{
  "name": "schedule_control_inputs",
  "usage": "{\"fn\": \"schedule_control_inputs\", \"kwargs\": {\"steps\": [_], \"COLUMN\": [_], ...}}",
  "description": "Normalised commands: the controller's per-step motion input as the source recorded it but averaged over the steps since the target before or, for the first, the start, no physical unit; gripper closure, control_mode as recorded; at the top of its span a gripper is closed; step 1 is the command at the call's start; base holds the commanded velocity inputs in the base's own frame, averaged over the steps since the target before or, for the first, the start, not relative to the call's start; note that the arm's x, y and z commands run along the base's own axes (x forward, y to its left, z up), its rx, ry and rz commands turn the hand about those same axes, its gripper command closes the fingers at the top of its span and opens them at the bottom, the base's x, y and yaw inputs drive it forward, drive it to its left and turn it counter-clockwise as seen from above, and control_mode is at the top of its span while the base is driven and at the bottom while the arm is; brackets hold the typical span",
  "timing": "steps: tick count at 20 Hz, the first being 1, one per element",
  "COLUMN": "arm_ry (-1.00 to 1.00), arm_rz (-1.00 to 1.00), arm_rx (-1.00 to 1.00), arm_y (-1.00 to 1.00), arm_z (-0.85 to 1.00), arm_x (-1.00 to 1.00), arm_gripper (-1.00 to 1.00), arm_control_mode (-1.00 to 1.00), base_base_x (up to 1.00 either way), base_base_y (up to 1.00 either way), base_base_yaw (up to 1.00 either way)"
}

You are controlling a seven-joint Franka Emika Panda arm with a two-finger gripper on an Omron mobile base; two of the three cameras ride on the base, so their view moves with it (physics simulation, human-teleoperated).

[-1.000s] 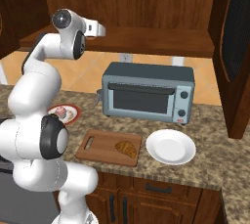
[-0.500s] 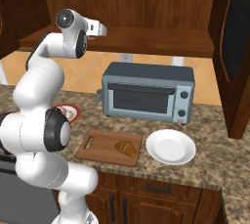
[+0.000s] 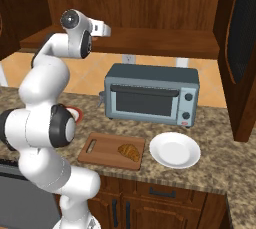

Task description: From the different types of pastries on the counter, select a croissant and place it on the cutting board. Then retrieve a jar of jam from the cabinet and place it alongside the croissant on the cutting board.

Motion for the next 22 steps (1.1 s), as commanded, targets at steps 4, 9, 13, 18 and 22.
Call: {"fn": "schedule_control_inputs", "kwargs": {"steps": [4,9,13,18,22], "arm_ry": [0.00,0.00,0.00,0.00,0.00], "arm_rz": [0.00,0.00,0.00,0.00,0.00], "arm_rx": [0.00,0.00,0.00,0.00,0.00], "arm_y": [0.00,0.00,0.03,0.15,0.05], "arm_z": [0.00,-0.03,-0.07,-0.11,-0.01], "arm_x": [0.11,0.09,0.01,0.00,0.00], "arm_gripper": [-1.00,-1.00,-1.00,1.00,1.00], "arm_control_mode": [-1.00,-1.00,-1.00,-1.00,-1.00], "base_base_x": [0.00,0.00,0.00,0.00,0.00], "base_base_y": [0.00,0.00,0.00,0.00,0.00], "base_base_yaw": [0.00,0.00,0.00,0.00,0.00]}}
